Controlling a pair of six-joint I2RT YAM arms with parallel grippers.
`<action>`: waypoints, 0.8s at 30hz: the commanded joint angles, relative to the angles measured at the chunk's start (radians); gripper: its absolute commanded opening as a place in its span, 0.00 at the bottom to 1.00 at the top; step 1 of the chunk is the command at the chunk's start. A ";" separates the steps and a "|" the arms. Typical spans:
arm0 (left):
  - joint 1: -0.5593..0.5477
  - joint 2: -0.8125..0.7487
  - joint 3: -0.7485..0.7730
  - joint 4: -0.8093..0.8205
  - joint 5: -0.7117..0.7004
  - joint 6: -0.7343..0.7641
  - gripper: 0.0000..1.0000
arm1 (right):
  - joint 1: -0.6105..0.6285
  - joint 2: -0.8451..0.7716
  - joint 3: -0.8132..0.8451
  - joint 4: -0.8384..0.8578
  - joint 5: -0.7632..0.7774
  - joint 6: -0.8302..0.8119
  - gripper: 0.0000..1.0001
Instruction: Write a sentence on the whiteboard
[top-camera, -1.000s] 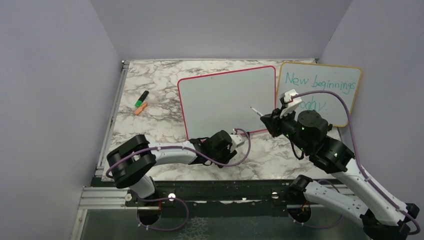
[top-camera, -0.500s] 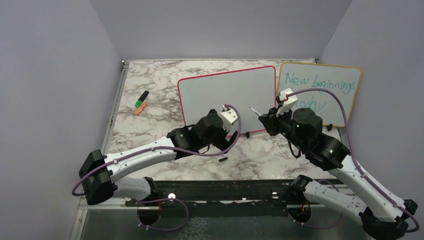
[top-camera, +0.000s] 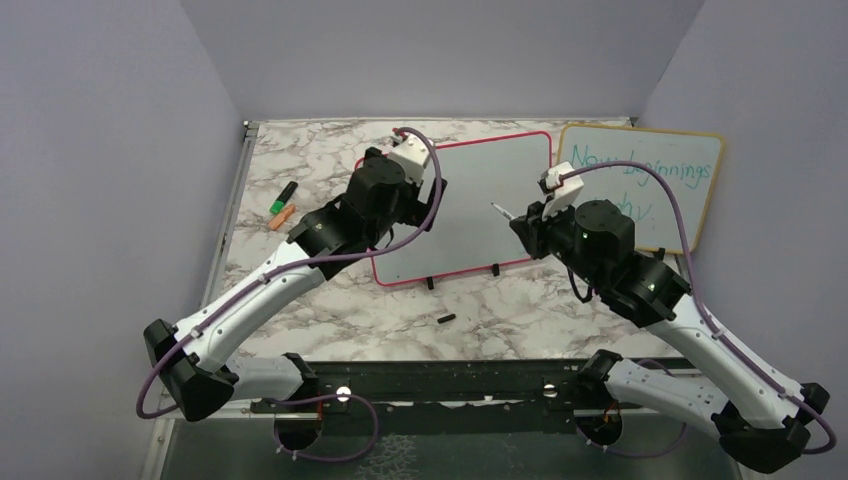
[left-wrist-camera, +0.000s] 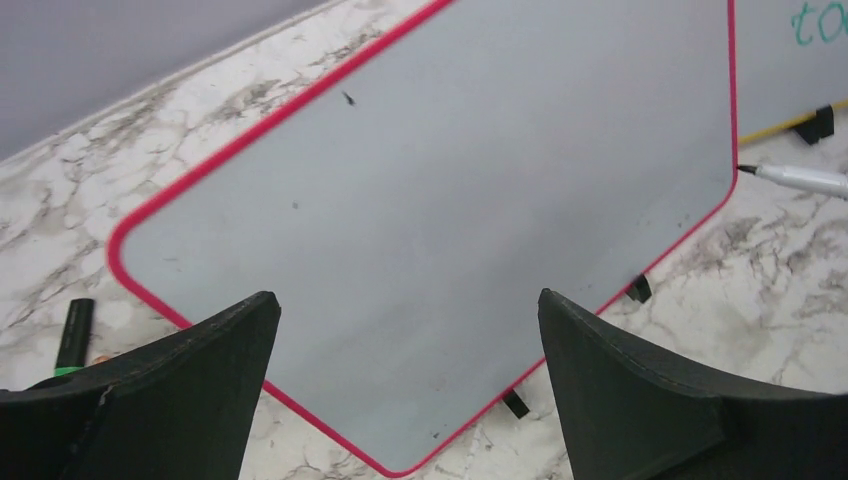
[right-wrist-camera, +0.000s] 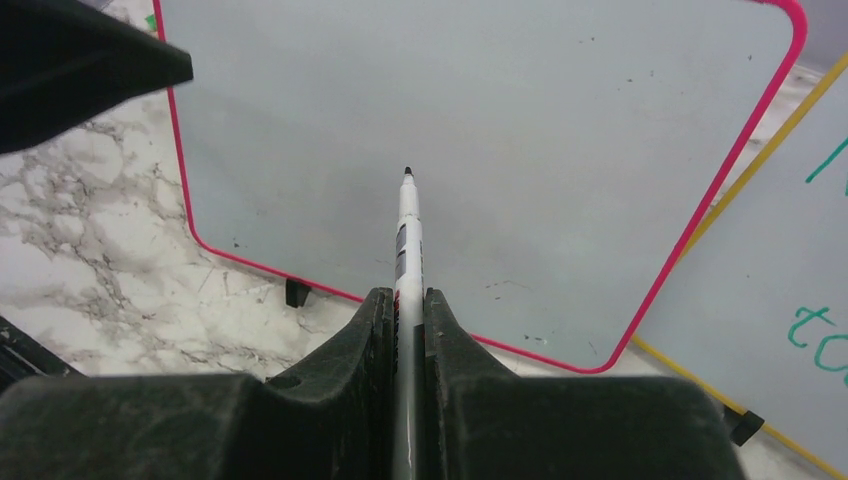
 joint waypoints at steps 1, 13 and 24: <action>0.102 -0.012 0.116 -0.069 0.099 0.035 0.99 | 0.004 0.028 0.065 0.043 0.009 -0.034 0.01; 0.480 0.003 0.155 0.008 0.396 -0.057 0.99 | 0.004 0.185 0.182 0.052 -0.022 -0.065 0.01; 0.784 0.095 0.042 0.219 0.897 -0.182 0.99 | 0.008 0.270 0.285 -0.002 0.005 -0.020 0.01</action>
